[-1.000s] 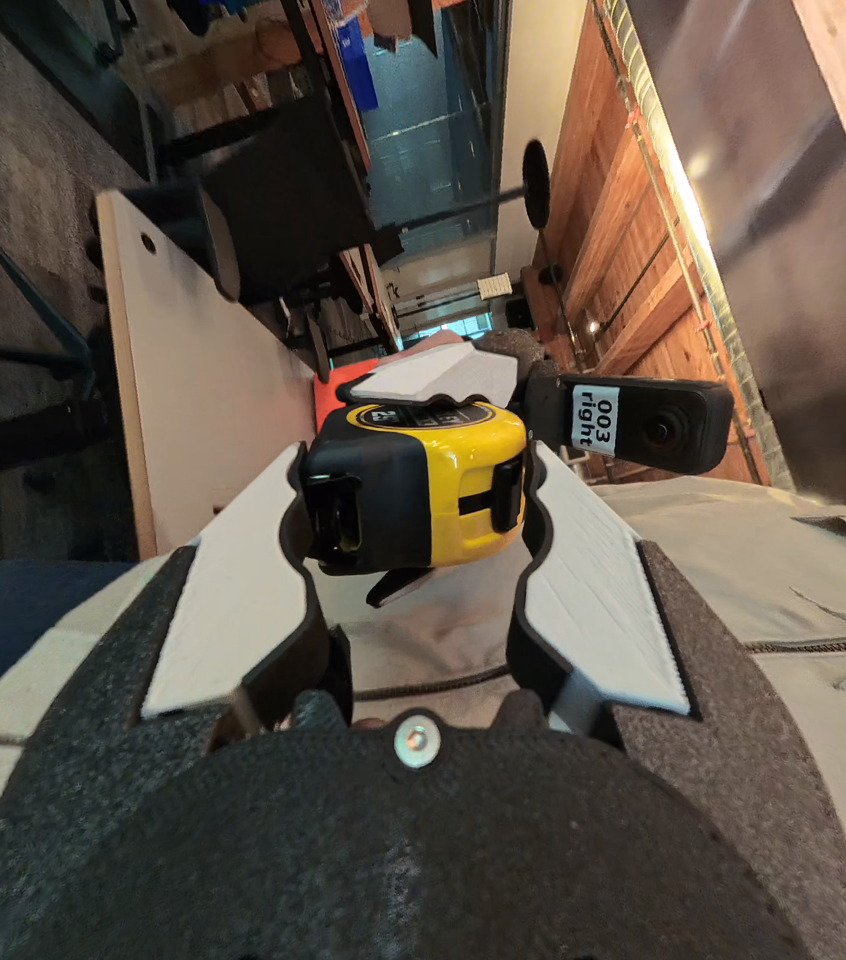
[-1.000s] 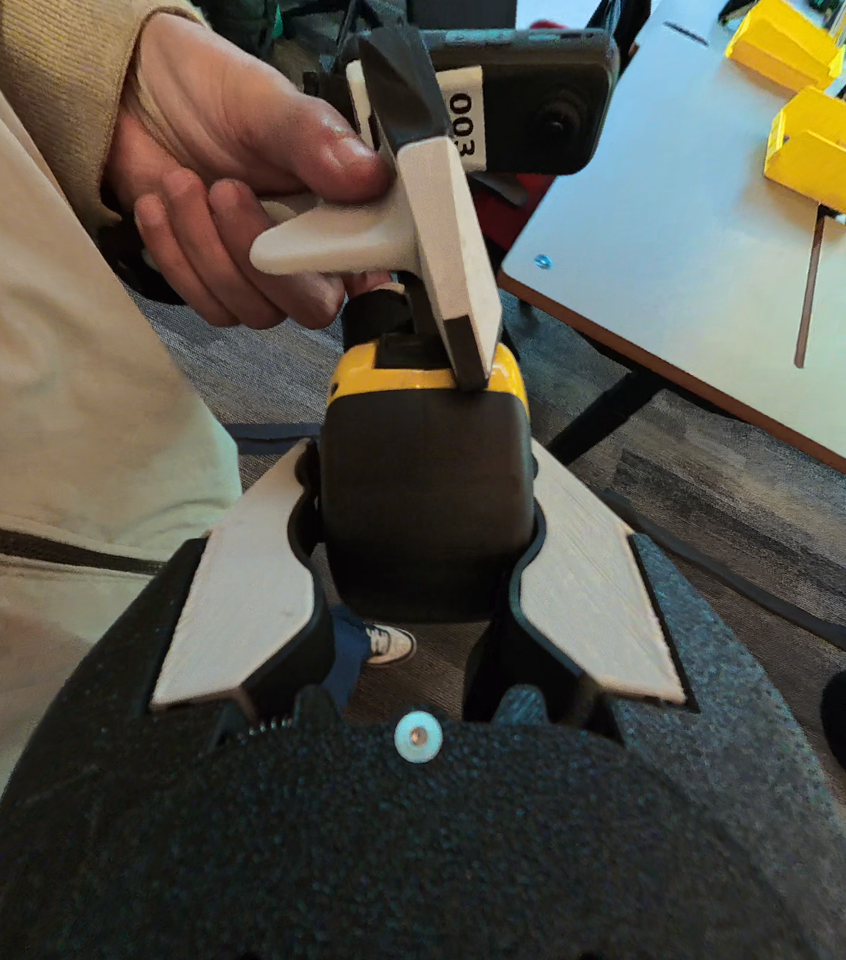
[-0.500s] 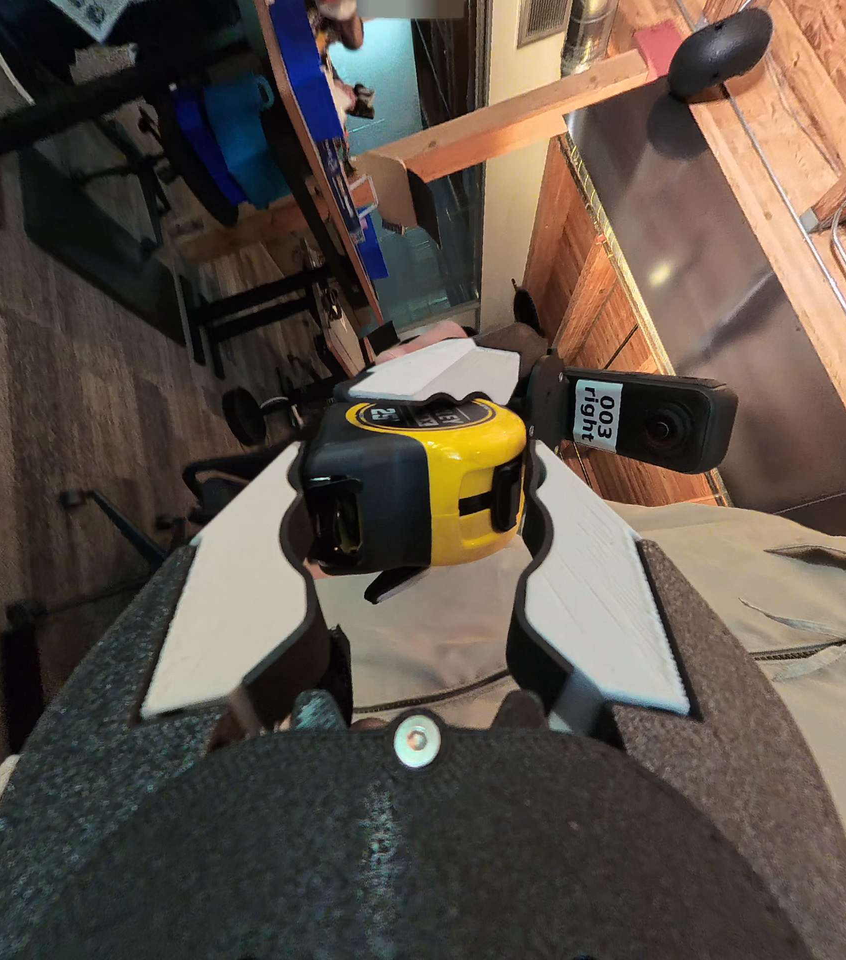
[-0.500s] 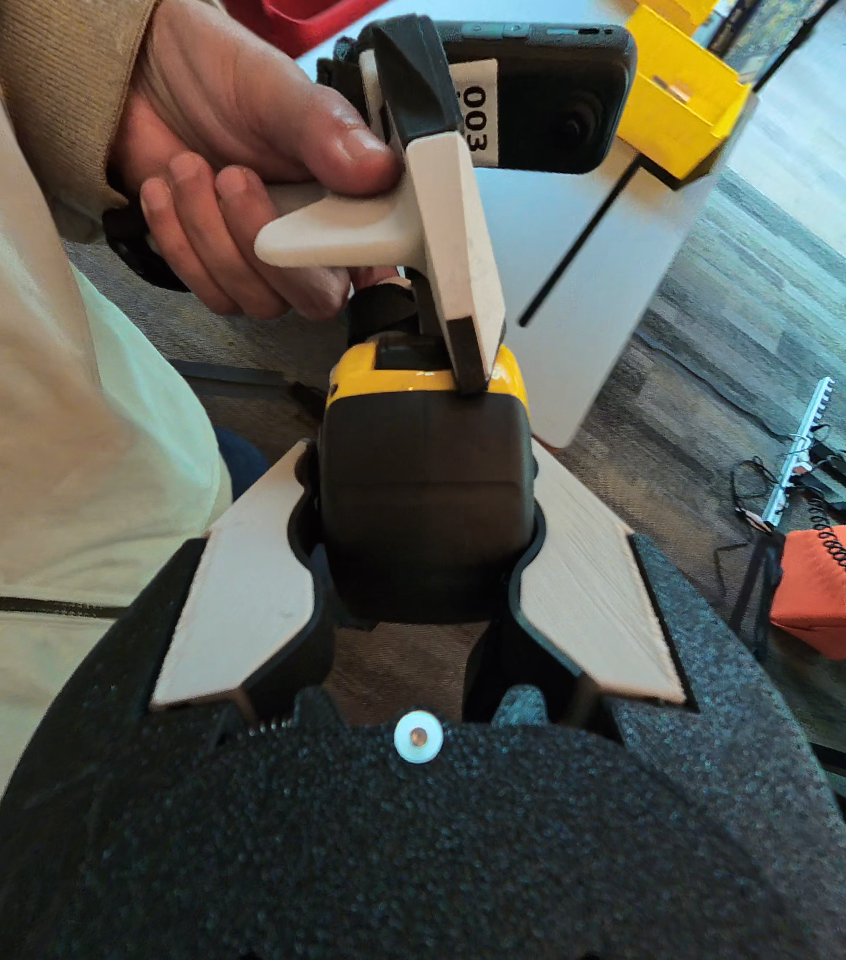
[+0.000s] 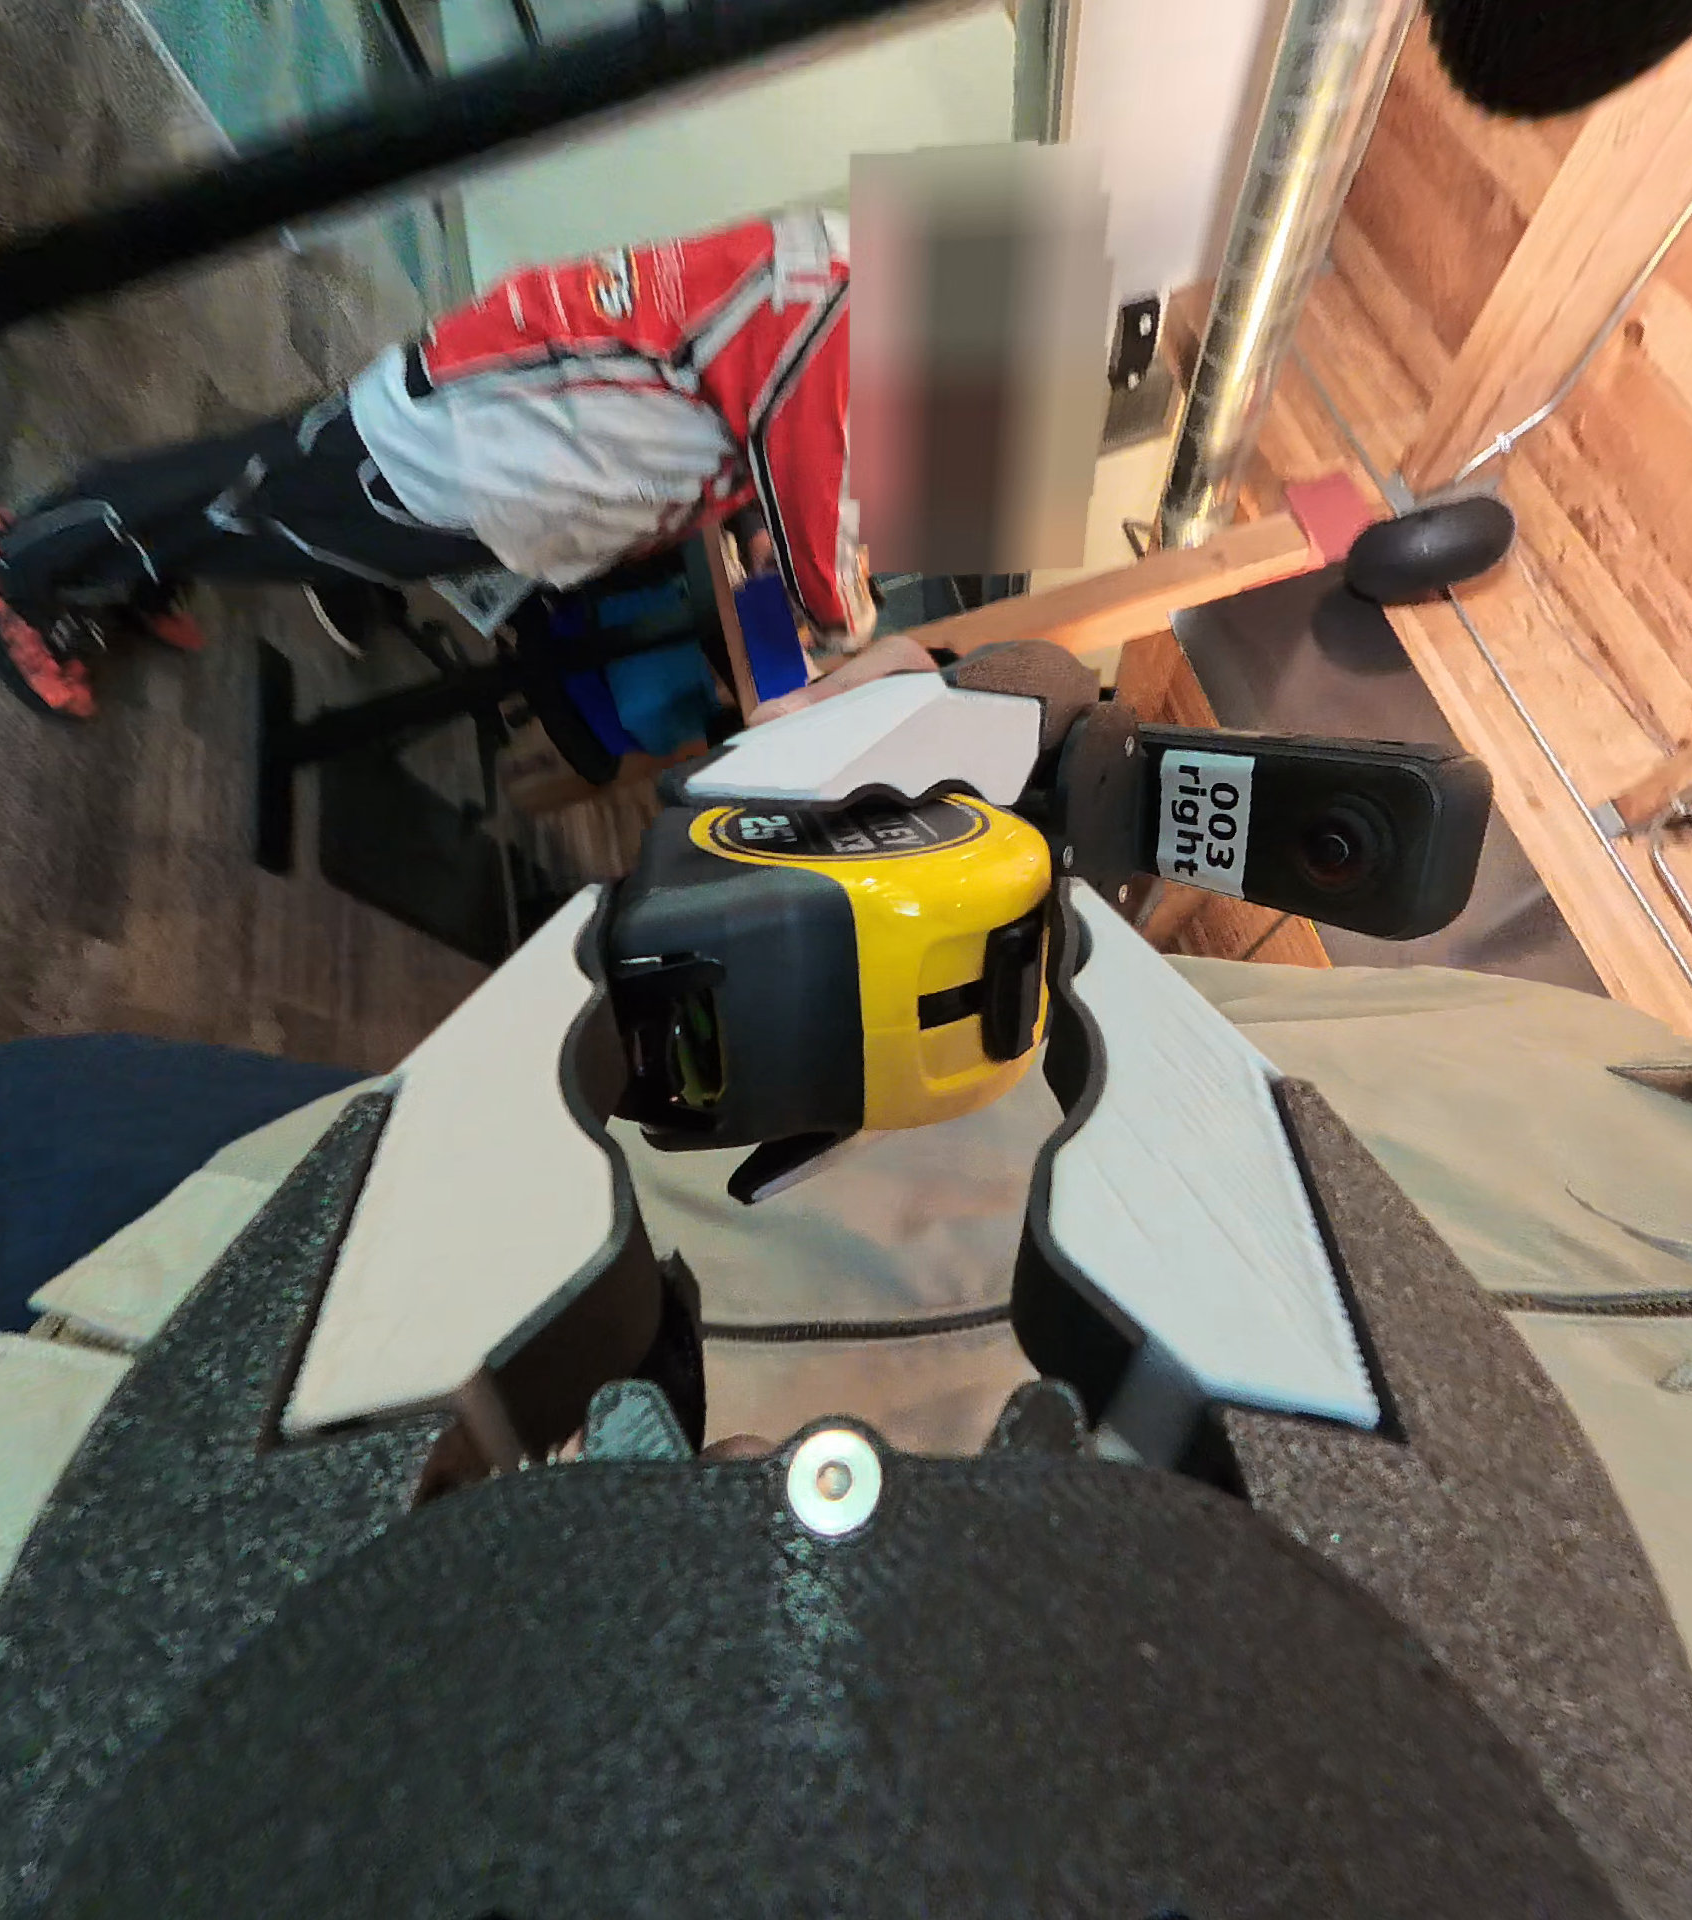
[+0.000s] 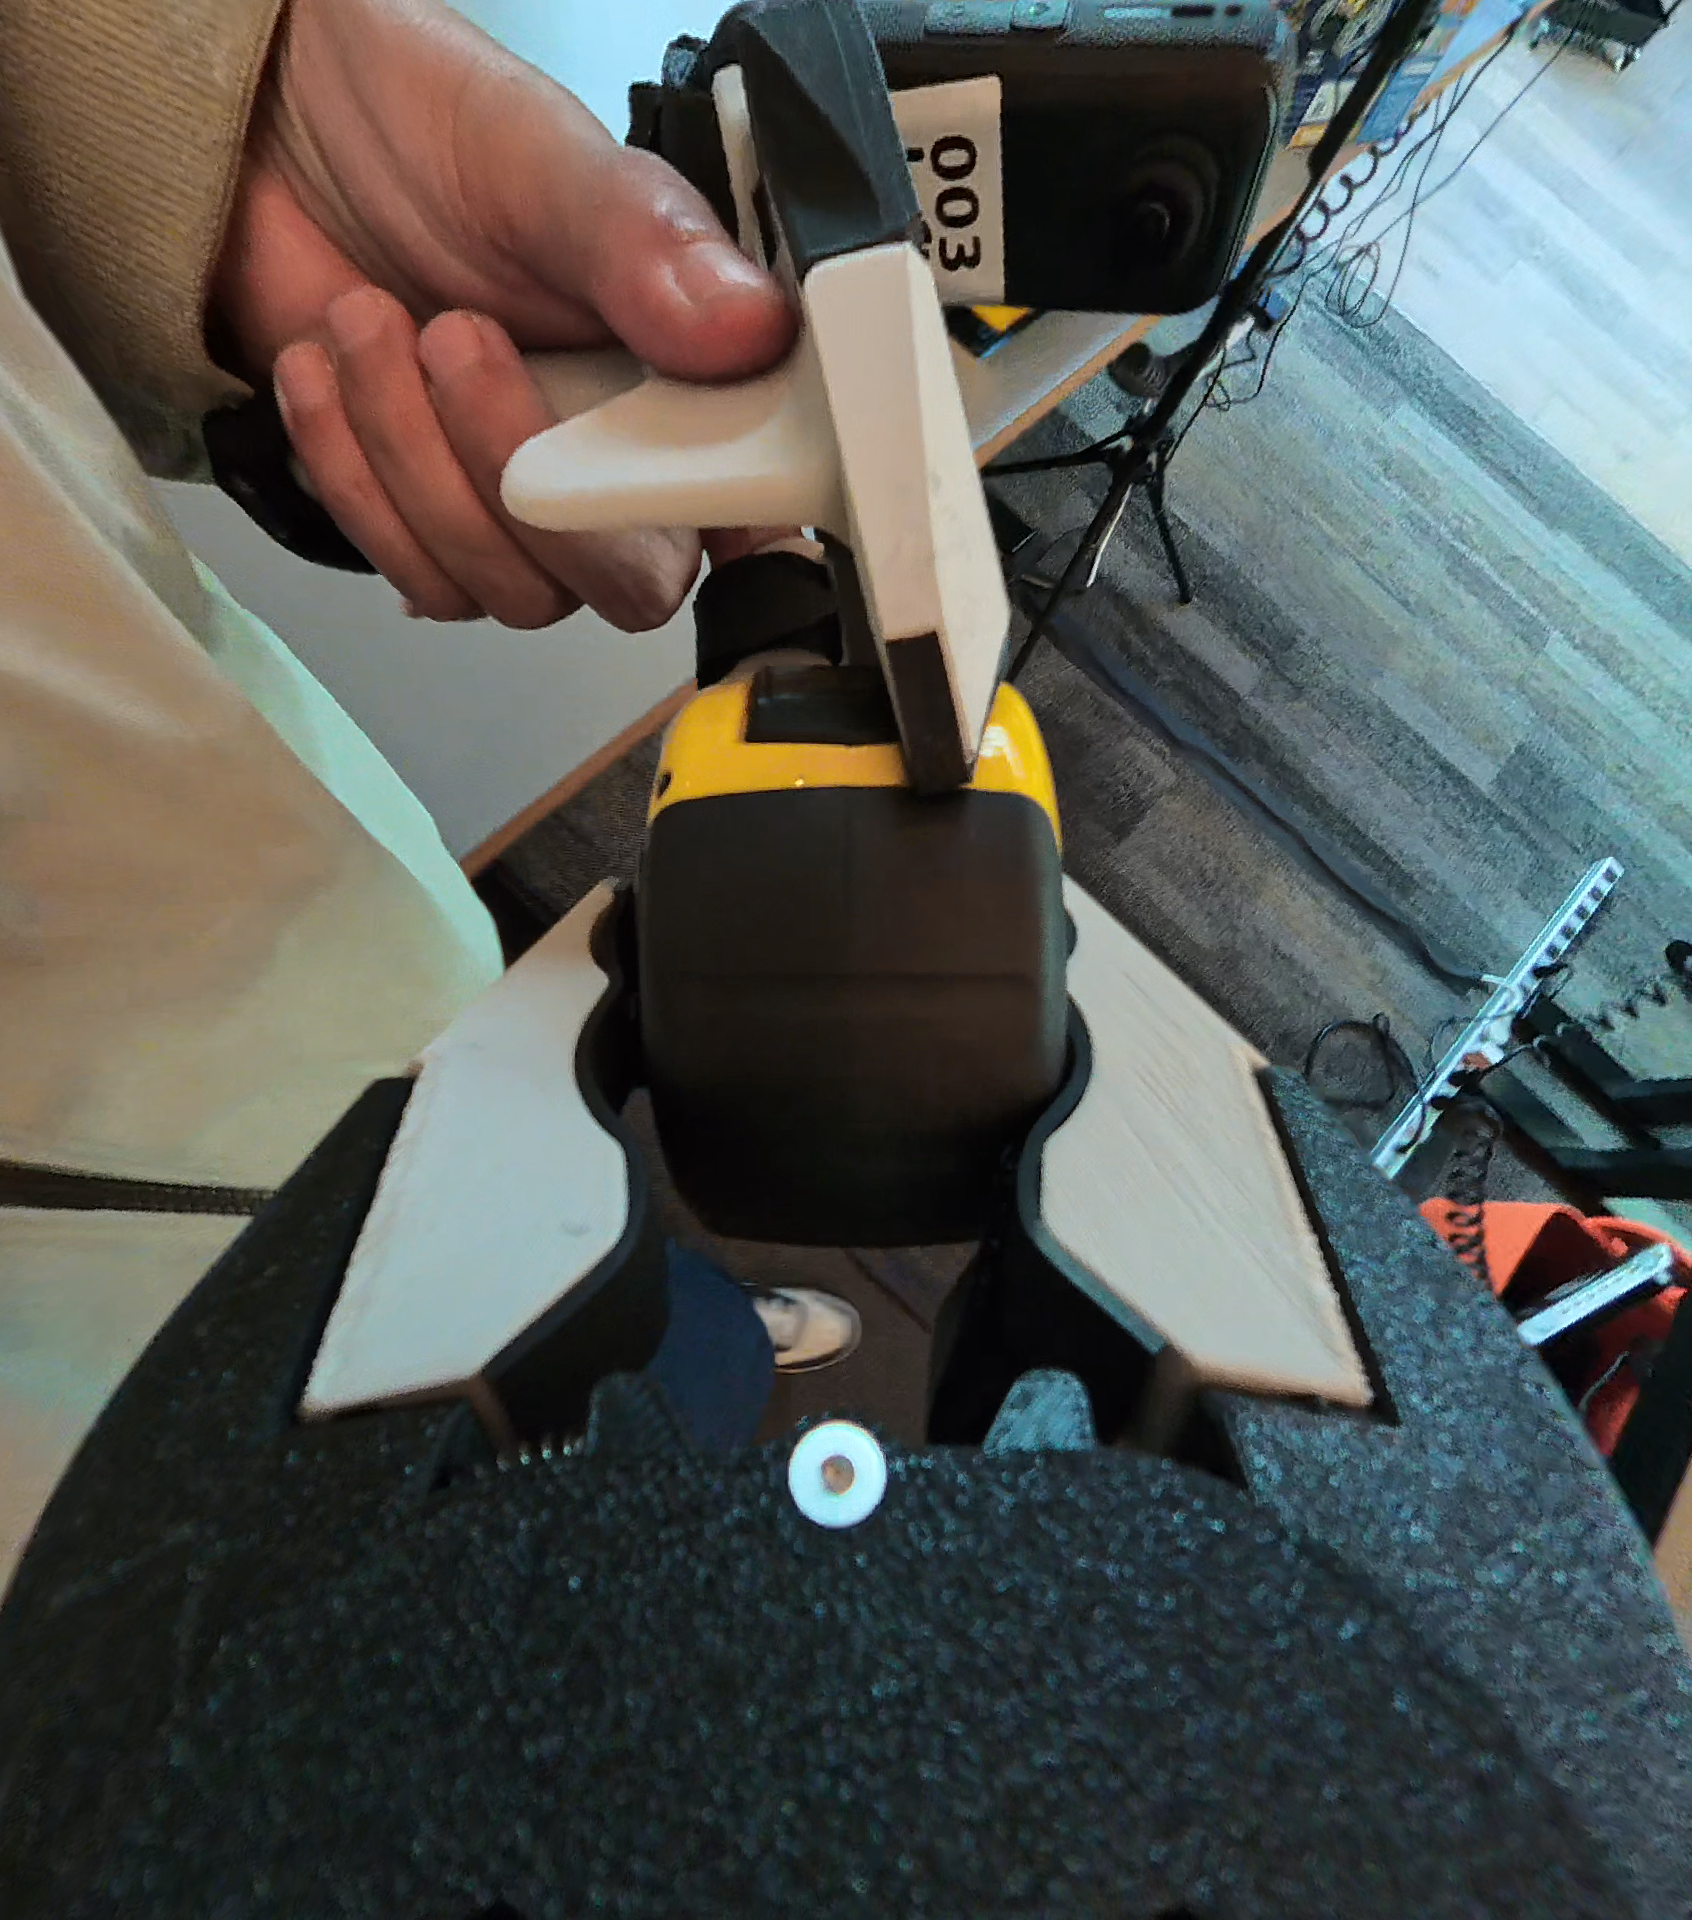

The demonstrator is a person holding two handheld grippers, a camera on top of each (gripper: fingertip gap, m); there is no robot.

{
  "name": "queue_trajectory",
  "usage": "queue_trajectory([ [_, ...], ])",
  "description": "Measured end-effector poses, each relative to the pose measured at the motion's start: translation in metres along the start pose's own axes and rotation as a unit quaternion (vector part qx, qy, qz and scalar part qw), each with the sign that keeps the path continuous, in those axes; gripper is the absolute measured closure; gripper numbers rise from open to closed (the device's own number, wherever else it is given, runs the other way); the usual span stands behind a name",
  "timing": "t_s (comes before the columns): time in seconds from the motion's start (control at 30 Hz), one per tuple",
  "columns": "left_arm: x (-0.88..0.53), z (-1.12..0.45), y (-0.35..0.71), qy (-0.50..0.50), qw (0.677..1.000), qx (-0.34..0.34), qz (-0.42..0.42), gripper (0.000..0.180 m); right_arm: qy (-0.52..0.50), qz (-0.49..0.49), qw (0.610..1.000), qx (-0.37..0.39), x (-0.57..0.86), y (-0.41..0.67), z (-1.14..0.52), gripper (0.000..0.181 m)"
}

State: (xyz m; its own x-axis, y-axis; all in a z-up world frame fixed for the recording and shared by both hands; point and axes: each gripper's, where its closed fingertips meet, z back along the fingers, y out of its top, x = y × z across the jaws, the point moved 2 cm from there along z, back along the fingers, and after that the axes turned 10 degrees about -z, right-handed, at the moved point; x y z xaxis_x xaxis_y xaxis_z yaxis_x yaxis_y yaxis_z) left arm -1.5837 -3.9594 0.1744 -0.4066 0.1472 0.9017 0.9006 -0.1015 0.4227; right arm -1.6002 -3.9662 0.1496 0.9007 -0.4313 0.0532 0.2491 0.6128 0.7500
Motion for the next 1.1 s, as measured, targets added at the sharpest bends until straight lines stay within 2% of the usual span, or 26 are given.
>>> queue_trajectory([
  [0.2,-0.109,-0.006,0.198,0.032,0.998,0.053,-0.025,0.098,0.038,0.059,0.997,0.02,0.219,0.019,-0.06,0.105],
  [0.37,-0.175,0.014,0.37,0.068,0.991,0.113,-0.001,0.097,0.113,0.09,0.989,0.033,0.39,0.068,-0.11,0.106],
  [0.57,-0.242,0.088,0.557,0.116,0.976,0.182,-0.004,0.097,0.193,0.15,0.969,0.041,0.56,0.154,-0.204,0.106],
  [0.7,-0.312,0.164,0.669,0.103,0.968,0.23,-0.001,0.098,0.231,0.173,0.957,0.035,0.663,0.206,-0.301,0.106],
  [0.9,-0.397,0.293,0.853,0.107,0.963,0.246,-0.004,0.098,0.222,0.161,0.961,0.021,0.82,0.308,-0.452,0.105],
  [1.1,-0.44,0.406,1.054,0.105,0.968,0.226,-0.012,0.099,0.209,0.168,0.963,0.027,0.976,0.44,-0.561,0.106],
])
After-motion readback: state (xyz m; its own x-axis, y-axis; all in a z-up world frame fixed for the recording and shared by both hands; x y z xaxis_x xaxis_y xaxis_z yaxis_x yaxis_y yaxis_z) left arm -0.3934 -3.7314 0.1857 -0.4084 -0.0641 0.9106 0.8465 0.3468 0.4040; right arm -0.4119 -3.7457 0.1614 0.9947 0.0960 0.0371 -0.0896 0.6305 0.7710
